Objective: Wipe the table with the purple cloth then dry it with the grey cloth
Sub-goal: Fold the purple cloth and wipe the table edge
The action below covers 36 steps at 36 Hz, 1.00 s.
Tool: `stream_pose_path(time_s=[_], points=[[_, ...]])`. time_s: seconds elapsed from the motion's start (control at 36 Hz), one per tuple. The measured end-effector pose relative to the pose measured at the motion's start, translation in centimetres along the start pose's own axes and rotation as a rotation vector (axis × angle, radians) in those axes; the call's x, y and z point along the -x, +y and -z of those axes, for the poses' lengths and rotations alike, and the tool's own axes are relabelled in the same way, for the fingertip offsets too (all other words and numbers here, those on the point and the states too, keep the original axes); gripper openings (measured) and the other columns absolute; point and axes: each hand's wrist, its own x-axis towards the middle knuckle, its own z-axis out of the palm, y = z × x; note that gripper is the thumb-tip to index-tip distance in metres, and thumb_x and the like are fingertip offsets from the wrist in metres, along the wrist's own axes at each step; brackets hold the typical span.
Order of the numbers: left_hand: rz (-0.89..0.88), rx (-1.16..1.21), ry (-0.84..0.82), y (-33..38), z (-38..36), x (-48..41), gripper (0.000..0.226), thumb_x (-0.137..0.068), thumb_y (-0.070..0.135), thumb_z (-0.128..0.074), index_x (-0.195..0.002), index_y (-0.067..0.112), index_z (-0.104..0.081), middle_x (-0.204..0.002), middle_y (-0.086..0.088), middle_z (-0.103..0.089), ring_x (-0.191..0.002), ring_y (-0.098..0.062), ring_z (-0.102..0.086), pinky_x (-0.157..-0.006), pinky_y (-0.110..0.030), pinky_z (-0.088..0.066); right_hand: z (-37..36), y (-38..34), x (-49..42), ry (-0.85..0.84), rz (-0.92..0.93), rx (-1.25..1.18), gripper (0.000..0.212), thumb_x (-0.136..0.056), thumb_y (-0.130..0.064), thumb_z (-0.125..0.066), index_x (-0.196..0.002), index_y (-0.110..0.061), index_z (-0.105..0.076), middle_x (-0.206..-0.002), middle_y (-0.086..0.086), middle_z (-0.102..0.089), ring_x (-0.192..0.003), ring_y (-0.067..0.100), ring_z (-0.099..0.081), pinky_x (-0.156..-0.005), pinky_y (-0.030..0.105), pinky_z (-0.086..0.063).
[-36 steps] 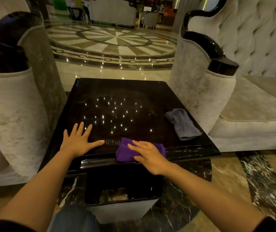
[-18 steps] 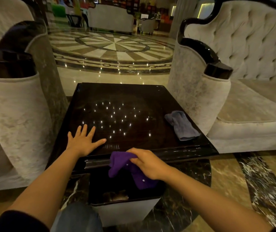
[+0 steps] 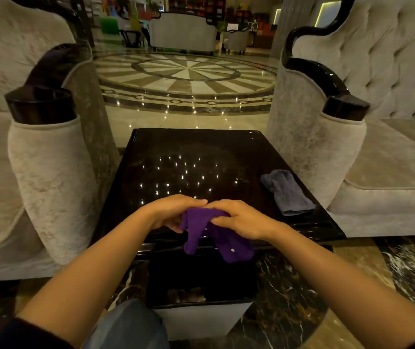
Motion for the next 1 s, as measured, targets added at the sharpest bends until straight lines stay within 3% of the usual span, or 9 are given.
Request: stream_pose_path(time_s=[0.08,0.14,0.33,0.42,0.53,0.58,0.69,0.92,1.0], points=[[-0.040,0.033,0.001,0.3,0.2,0.4,0.014,-0.086,0.024,-0.057,-0.098,0.021,-0.063,-0.085,-0.002,-0.066,-0.066,-0.009,-0.061,-0.059,-0.021,-0.051,-0.2,-0.1,-0.3,0.013,0.023,0.003,0.023,-0.085,-0.018,-0.057,-0.099,-0.035,-0.050,-0.091,-0.018,-0.055,-0.080,-0.006,-0.054,-0.066,0.008,-0.044],[-0.099,0.050,0.049,0.6,0.4,0.6,0.019,-0.082,0.011,-0.061,-0.098,0.021,-0.063,-0.090,-0.004,-0.068,-0.072,-0.012,-0.063,-0.065,-0.024,-0.051,-0.2,0.2,-0.5,0.018,0.021,-0.025,0.034,-0.079,-0.017,-0.066,-0.087,-0.039,-0.042,-0.088,-0.015,-0.053,-0.077,-0.001,-0.054,-0.062,0.014,-0.044],[-0.314,0.074,0.154,2.2,0.5,2.0,0.024,-0.075,0.005,-0.067,-0.088,0.025,-0.068,-0.071,0.006,-0.072,-0.070,-0.006,-0.068,-0.065,-0.022,-0.053,0.6,0.3,-0.5,-0.051,-0.040,0.054,0.080,-0.063,-0.018,-0.079,-0.126,-0.028,-0.031,-0.109,-0.016,-0.043,-0.087,-0.003,-0.048,-0.063,0.011,-0.045],[-0.365,0.058,0.184,2.9,0.3,2.6,0.023,-0.075,0.005,-0.068,-0.087,0.025,-0.068,-0.080,0.003,-0.071,-0.078,-0.010,-0.067,-0.069,-0.023,-0.054,1.5,0.6,-0.2,-0.095,-0.079,0.138,0.068,-0.061,-0.025,-0.081,-0.113,-0.034,-0.039,-0.096,-0.023,-0.042,-0.090,-0.004,-0.042,-0.067,0.012,-0.041],[-0.400,0.039,0.269,2.9,0.3,3.7,0.022,-0.075,0.001,-0.067,-0.083,0.022,-0.069,-0.081,0.001,-0.070,-0.079,-0.010,-0.066,-0.068,-0.020,-0.053,2.9,1.2,0.2,-0.077,-0.128,0.306,0.035,-0.065,-0.031,-0.077,-0.081,-0.039,-0.047,-0.089,-0.010,-0.044,-0.100,0.016,-0.039,-0.087,0.032,-0.039],[-0.410,0.038,0.312,2.5,0.6,4.4,0.022,-0.075,0.002,-0.067,-0.084,0.022,-0.069,-0.084,0.000,-0.069,-0.083,-0.012,-0.066,-0.074,-0.024,-0.052,3.6,1.2,0.4,-0.068,-0.120,0.331,0.019,-0.073,-0.028,-0.071,-0.075,-0.033,-0.052,-0.083,-0.011,-0.047,-0.095,0.014,-0.040,-0.084,0.032,-0.038],[-0.425,0.047,0.323,1.9,1.2,5.7,0.025,-0.073,0.003,-0.068,-0.087,0.024,-0.069,-0.087,0.001,-0.070,-0.084,-0.012,-0.067,-0.073,-0.025,-0.054,4.2,0.7,0.7,-0.006,-0.111,0.149,0.019,-0.081,-0.019,-0.064,-0.072,-0.027,-0.050,-0.076,-0.009,-0.053,-0.070,0.007,-0.051,-0.064,0.022,-0.039],[-0.551,-0.069,0.480,1.2,1.2,6.5,0.034,-0.070,-0.002,-0.070,-0.075,0.032,-0.067,-0.073,0.008,-0.068,-0.071,-0.004,-0.066,-0.063,-0.014,-0.053,3.6,0.2,2.5,0.440,0.137,0.118,0.009,-0.085,-0.014,-0.057,-0.092,-0.020,-0.056,-0.086,0.003,-0.064,-0.078,0.016,-0.061,-0.067,0.024,-0.048],[-0.482,-0.305,0.482,-0.2,-0.6,5.2,0.025,-0.073,-0.003,-0.068,-0.077,0.021,-0.065,-0.077,0.010,-0.061,-0.073,-0.005,-0.059,-0.069,-0.022,-0.050,1.5,1.3,2.7,0.352,0.014,0.252,0.010,-0.089,-0.016,-0.052,-0.099,-0.014,-0.054,-0.093,0.006,-0.064,-0.085,0.019,-0.061,-0.073,0.031,-0.049]])
